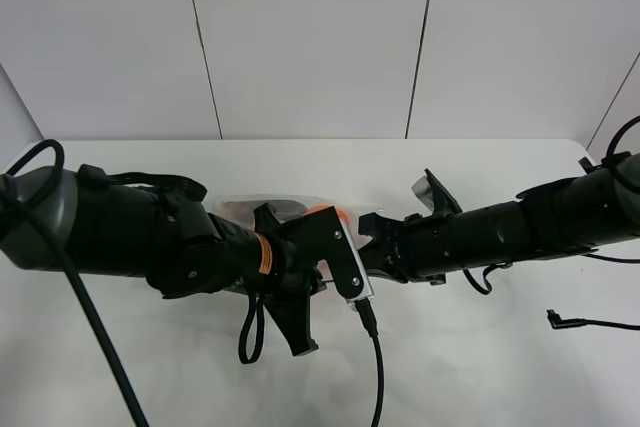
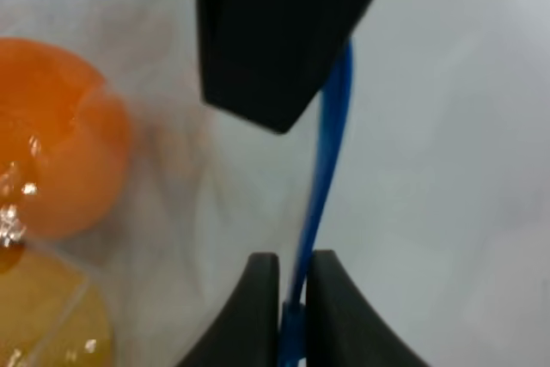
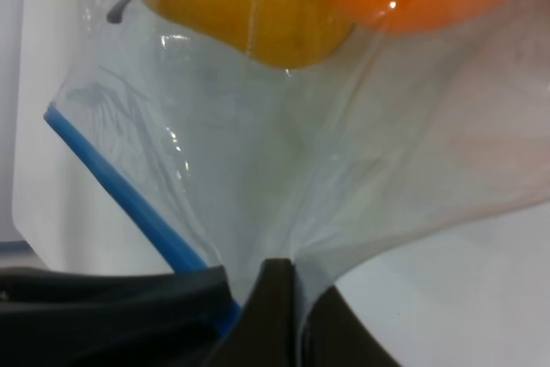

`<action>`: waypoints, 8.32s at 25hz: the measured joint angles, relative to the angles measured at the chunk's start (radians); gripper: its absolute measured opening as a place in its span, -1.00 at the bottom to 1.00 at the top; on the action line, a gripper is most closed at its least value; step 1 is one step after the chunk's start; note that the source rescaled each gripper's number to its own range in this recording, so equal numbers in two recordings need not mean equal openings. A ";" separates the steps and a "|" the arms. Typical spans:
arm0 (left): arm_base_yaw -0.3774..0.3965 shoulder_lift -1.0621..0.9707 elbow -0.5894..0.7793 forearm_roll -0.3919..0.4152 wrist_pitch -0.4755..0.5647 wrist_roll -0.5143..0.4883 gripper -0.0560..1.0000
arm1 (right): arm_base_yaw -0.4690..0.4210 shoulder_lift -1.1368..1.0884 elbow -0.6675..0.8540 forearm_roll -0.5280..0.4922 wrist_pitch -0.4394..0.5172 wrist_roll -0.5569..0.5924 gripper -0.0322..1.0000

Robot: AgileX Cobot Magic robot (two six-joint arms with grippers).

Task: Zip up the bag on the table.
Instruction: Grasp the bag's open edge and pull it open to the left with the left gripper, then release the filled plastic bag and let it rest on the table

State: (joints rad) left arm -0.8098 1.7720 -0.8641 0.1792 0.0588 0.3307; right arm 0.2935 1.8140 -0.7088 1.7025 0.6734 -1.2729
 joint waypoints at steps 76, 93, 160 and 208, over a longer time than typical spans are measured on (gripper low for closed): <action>0.681 0.000 0.000 0.091 0.126 -0.338 0.94 | 0.008 0.000 -0.002 -0.019 -0.026 -0.002 -0.94; 0.903 0.000 0.000 0.097 0.238 -0.630 0.94 | 0.005 0.003 -0.002 -0.039 -0.059 -0.003 -0.94; 0.772 -1.653 0.121 -0.085 0.901 -0.574 0.93 | 0.005 0.003 -0.002 -0.040 -0.086 -0.003 -0.94; 0.772 -1.775 0.370 -0.156 1.008 -0.451 0.92 | 0.005 0.003 -0.002 -0.049 -0.098 0.000 -0.94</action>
State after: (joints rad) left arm -0.0379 -0.0035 -0.4937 0.0231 1.0664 -0.1200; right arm 0.2986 1.8166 -0.7104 1.6538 0.5756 -1.2728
